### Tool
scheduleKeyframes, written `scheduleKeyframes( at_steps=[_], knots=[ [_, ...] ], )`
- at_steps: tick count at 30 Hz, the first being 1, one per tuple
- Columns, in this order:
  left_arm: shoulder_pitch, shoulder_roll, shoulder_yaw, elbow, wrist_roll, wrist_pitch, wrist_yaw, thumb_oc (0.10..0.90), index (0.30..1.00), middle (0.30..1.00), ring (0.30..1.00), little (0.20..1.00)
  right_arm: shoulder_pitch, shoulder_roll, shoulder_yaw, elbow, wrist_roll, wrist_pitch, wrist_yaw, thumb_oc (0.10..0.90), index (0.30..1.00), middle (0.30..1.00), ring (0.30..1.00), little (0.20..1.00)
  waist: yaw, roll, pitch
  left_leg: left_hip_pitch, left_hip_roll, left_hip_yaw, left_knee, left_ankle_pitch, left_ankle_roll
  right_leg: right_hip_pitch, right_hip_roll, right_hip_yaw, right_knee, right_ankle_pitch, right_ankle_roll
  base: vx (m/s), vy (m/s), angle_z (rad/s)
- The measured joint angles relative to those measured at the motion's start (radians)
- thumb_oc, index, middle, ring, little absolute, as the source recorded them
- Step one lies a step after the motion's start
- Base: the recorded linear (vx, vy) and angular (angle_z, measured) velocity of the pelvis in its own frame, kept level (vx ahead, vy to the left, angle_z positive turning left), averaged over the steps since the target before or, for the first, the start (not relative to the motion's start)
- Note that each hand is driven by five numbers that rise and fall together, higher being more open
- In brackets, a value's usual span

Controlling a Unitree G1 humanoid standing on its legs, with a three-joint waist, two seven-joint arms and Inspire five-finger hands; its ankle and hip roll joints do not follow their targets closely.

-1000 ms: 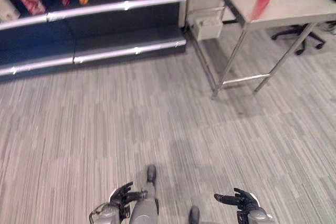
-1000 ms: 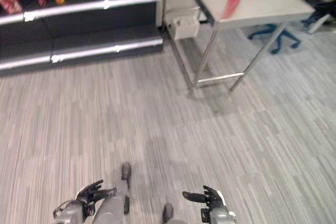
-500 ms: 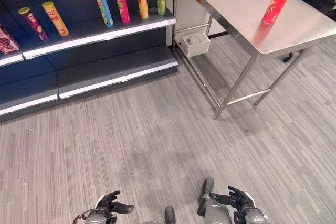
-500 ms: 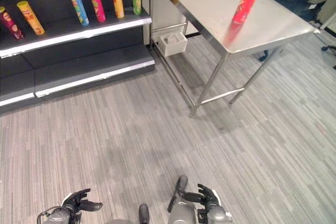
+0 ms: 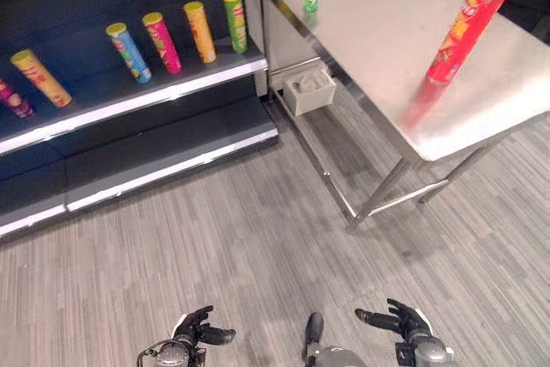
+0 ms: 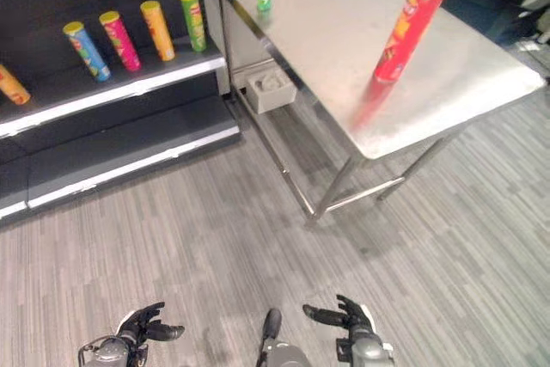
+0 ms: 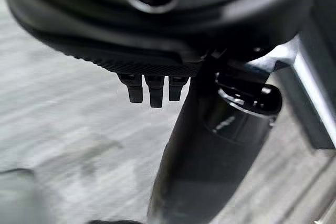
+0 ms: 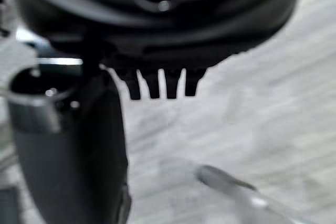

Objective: Put the goods on the table back onto the shelves and tidy them up.

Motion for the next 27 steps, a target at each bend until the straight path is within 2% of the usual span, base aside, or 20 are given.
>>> scheduleKeyframes(
  at_steps=[1, 2, 3, 4, 5, 7, 8, 9, 10, 11, 14, 15, 16, 17, 19, 20, 21, 23, 25, 27],
  knots=[
    [-0.023, 0.004, -0.008, -0.003, 0.0, 0.0, 0.0, 0.8, 0.9, 0.9, 0.9, 0.9, -0.015, 0.008, 0.0, 0.009, 0.001, 0.009, -0.006, 0.8, 0.9, 0.9, 0.9, 0.9, 0.013, -0.042, 0.023, -0.149, 0.024, -0.008, 0.079, -0.023, 0.037, 0.036, -0.019, 0.021, 0.0, -0.025, -0.005, 0.28, -0.075, -0.28],
    [-0.036, 0.002, -0.007, -0.004, -0.01, 0.0, -0.003, 0.8, 0.9, 0.9, 0.9, 0.9, -0.023, 0.008, -0.001, 0.014, 0.001, 0.009, -0.01, 0.8, 0.9, 0.9, 0.9, 0.9, 0.009, -0.058, 0.033, -0.221, 0.037, -0.012, 0.063, -0.025, 0.043, 0.057, -0.033, 0.023, 0.001, -0.03, -0.002, 0.32, 0.019, -0.42],
    [-0.055, 0.01, -0.013, -0.015, -0.02, 0.003, -0.003, 0.8, 0.9, 0.9, 0.9, 0.9, -0.03, 0.014, 0.004, 0.035, 0.003, 0.012, -0.016, 0.8, 0.9, 0.9, 0.9, 0.9, 0.013, -0.063, 0.023, -0.292, 0.03, -0.022, -0.097, -0.024, 0.038, 0.109, -0.068, 0.034, 0.004, -0.075, -0.007, 0.51, 0.13, -0.13],
    [-0.076, 0.012, -0.026, -0.023, -0.016, 0.0, -0.001, 0.8, 0.9, 0.9, 0.9, 0.9, -0.015, 0.007, 0.006, 0.035, 0.003, 0.01, -0.02, 0.8, 0.9, 0.9, 0.9, 0.9, 0.002, -0.066, 0.015, -0.347, 0.019, -0.012, -0.182, -0.011, 0.038, 0.12, -0.093, 0.031, 0.014, -0.133, 0.03, 0.39, 0.186, -0.1],
    [-0.094, 0.013, -0.051, -0.016, -0.016, -0.016, 0.0, 0.8, 0.9, 0.9, 0.9, 0.9, -0.016, -0.007, 0.007, 0.046, 0.003, 0.014, -0.022, 0.8, 0.9, 0.9, 0.9, 0.9, 0.028, -0.051, 0.023, -0.336, 0.001, -0.014, -0.456, 0.0, 0.047, 0.123, -0.104, 0.057, 0.022, -0.149, 0.066, 0.38, 0.174, -0.29],
    [-0.086, 0.001, -0.053, -0.012, -0.008, -0.022, -0.004, 0.8, 0.9, 0.9, 0.9, 0.9, -0.024, -0.032, 0.035, 0.084, 0.001, 0.016, -0.016, 0.8, 0.9, 0.9, 0.9, 0.9, 0.076, 0.001, 0.034, -0.251, -0.012, -0.136, -0.971, 0.021, 0.022, 0.172, -0.101, 0.128, -0.001, -0.144, 0.124, 0.21, 0.065, -1.06],
    [-0.067, -0.007, -0.048, 0.008, -0.013, -0.01, -0.003, 0.8, 0.9, 0.9, 0.9, 0.9, -0.033, -0.037, 0.031, 0.115, 0.001, 0.017, -0.014, 0.8, 0.9, 0.9, 0.9, 0.9, 0.088, 0.051, 0.038, -0.235, -0.02, -0.175, -1.006, 0.017, 0.02, 0.203, -0.098, 0.147, -0.002, -0.16, 0.161, 0.21, 0.086, -1.25],
    [-0.025, -0.029, -0.028, 0.009, -0.03, -0.013, 0.003, 0.8, 0.9, 0.9, 0.9, 0.9, -0.008, -0.051, 0.035, 0.114, 0.0, 0.014, -0.011, 0.8, 0.9, 0.9, 0.9, 0.9, 0.093, 0.092, 0.028, -0.225, -0.018, -0.169, -0.928, -0.043, 0.044, 0.247, -0.082, 0.168, -0.002, -0.186, 0.19, 0.28, 0.147, -1.04],
    [-0.006, -0.013, -0.033, 0.046, -0.017, -0.01, 0.008, 0.8, 0.9, 0.9, 0.9, 0.9, 0.013, -0.036, 0.035, 0.119, -0.002, 0.009, -0.013, 0.8, 0.9, 0.9, 0.9, 0.9, 0.086, 0.1, 0.015, -0.199, -0.033, -0.18, -0.902, 0.043, 0.042, 0.295, -0.102, 0.191, -0.003, -0.223, 0.226, 0.16, 0.139, -0.82],
    [-0.021, 0.003, -0.03, 0.077, -0.016, -0.008, 0.007, 0.8, 0.9, 0.9, 0.9, 0.9, 0.012, -0.01, 0.036, 0.123, -0.004, 0.009, -0.008, 0.8, 0.9, 0.9, 0.9, 0.9, 0.09, 0.064, 0.019, -0.178, -0.062, -0.155, -0.901, 0.055, 0.036, 0.287, -0.15, 0.196, 0.028, -0.238, 0.234, 0.15, 0.169, -0.84],
    [-0.021, 0.044, -0.022, 0.081, 0.001, 0.004, 0.02, 0.8, 0.9, 0.9, 0.9, 0.9, -0.01, 0.032, 0.034, 0.124, -0.011, 0.003, -0.008, 0.8, 0.9, 0.9, 0.9, 0.9, 0.089, 0.027, 0.033, -0.085, -0.082, -0.142, -1.008, 0.161, 0.151, 0.228, -0.129, 0.174, 0.044, -0.224, 0.252, 0.13, 0.152, -0.78],
    [-0.017, 0.038, -0.018, 0.08, 0.001, 0.006, 0.021, 0.8, 0.9, 0.9, 0.9, 0.9, -0.003, 0.033, 0.028, 0.127, -0.011, 0.009, -0.011, 0.8, 0.9, 0.9, 0.9, 0.9, 0.082, 0.022, 0.027, -0.065, -0.09, -0.138, -1.009, 0.209, 0.156, 0.249, -0.142, 0.166, 0.042, -0.209, 0.27, 0.19, 0.239, -0.49],
    [-0.017, 0.041, -0.017, 0.082, 0.001, 0.007, 0.021, 0.8, 0.9, 0.9, 0.9, 0.9, 0.005, 0.044, 0.022, 0.136, -0.012, 0.01, -0.012, 0.8, 0.9, 0.9, 0.9, 0.9, 0.083, -0.002, 0.018, -0.042, -0.107, -0.115, -1.016, 0.209, 0.161, 0.263, -0.164, 0.162, 0.039, -0.206, 0.271, 0.12, 0.246, -0.65],
    [-0.022, 0.04, -0.008, 0.081, 0.001, -0.002, 0.021, 0.8, 0.9, 0.9, 0.9, 0.9, -0.008, 0.062, 0.009, 0.161, -0.018, 0.01, -0.01, 0.8, 0.9, 0.9, 0.9, 0.9, 0.084, -0.022, 0.006, -0.016, -0.114, -0.081, -1.016, 0.189, 0.183, 0.232, -0.191, 0.165, 0.111, -0.197, 0.281, 0.06, 0.255, -0.64],
    [-0.038, 0.038, -0.012, 0.072, 0.0, -0.003, 0.019, 0.8, 0.9, 0.9, 0.9, 0.9, -0.015, 0.063, 0.009, 0.166, -0.021, 0.012, -0.01, 0.8, 0.9, 0.9, 0.9, 0.9, 0.085, -0.013, 0.005, -0.005, -0.1, -0.055, -1.017, 0.176, 0.2, 0.156, -0.189, 0.184, 0.254, -0.195, 0.284, -0.04, 0.184, -0.6],
    [-0.039, 0.041, -0.012, 0.071, -0.001, -0.002, 0.021, 0.8, 0.9, 0.9, 0.9, 0.9, -0.022, 0.062, 0.01, 0.163, -0.021, 0.013, -0.01, 0.8, 0.9, 0.9, 0.9, 0.9, 0.087, -0.003, 0.008, 0.018, -0.066, -0.031, -1.016, 0.161, 0.214, 0.015, -0.192, 0.22, 0.51, -0.218, 0.311, -0.04, 0.111, -0.49],
    [-0.05, 0.051, -0.014, 0.074, -0.001, -0.003, 0.022, 0.8, 0.9, 0.9, 0.9, 0.9, -0.013, 0.065, 0.015, 0.161, -0.02, 0.011, -0.01, 0.8, 0.9, 0.9, 0.9, 0.9, 0.068, -0.01, 0.011, 0.029, -0.069, -0.032, -1.017, 0.146, 0.229, -0.066, -0.198, 0.225, 0.588, -0.257, 0.349, 0.0, 0.037, -0.37],
    [-0.061, 0.066, -0.04, 0.078, 0.0, -0.002, 0.022, 0.8, 0.9, 0.9, 0.9, 0.9, -0.016, 0.071, 0.012, 0.161, -0.02, 0.016, -0.013, 0.8, 0.9, 0.9, 0.9, 0.9, 0.072, -0.03, 0.025, 0.048, -0.072, -0.004, -1.018, 0.142, 0.235, -0.121, -0.232, 0.184, 0.561, -0.247, 0.321, 0.05, -0.071, -0.13],
    [-0.058, 0.06, -0.042, 0.083, 0.0, -0.002, 0.023, 0.8, 0.9, 0.9, 0.9, 0.9, -0.014, 0.074, 0.009, 0.16, -0.02, 0.015, -0.011, 0.8, 0.9, 0.9, 0.9, 0.9, 0.088, -0.022, 0.025, 0.052, -0.061, 0.033, -1.021, 0.127, 0.229, -0.123, -0.307, 0.063, 0.379, -0.192, 0.28, 0.07, -0.127, -0.37],
    [-0.056, 0.061, -0.039, 0.09, 0.001, -0.001, 0.024, 0.8, 0.9, 0.9, 0.9, 0.9, -0.021, 0.077, 0.001, 0.164, -0.021, 0.016, -0.012, 0.8, 0.9, 0.9, 0.9, 0.9, 0.091, -0.014, 0.031, 0.046, -0.047, 0.042, -1.021, 0.122, 0.222, -0.114, -0.338, 0.03, 0.21, -0.116, 0.298, 0.09, -0.11, -0.28]
  ],
)
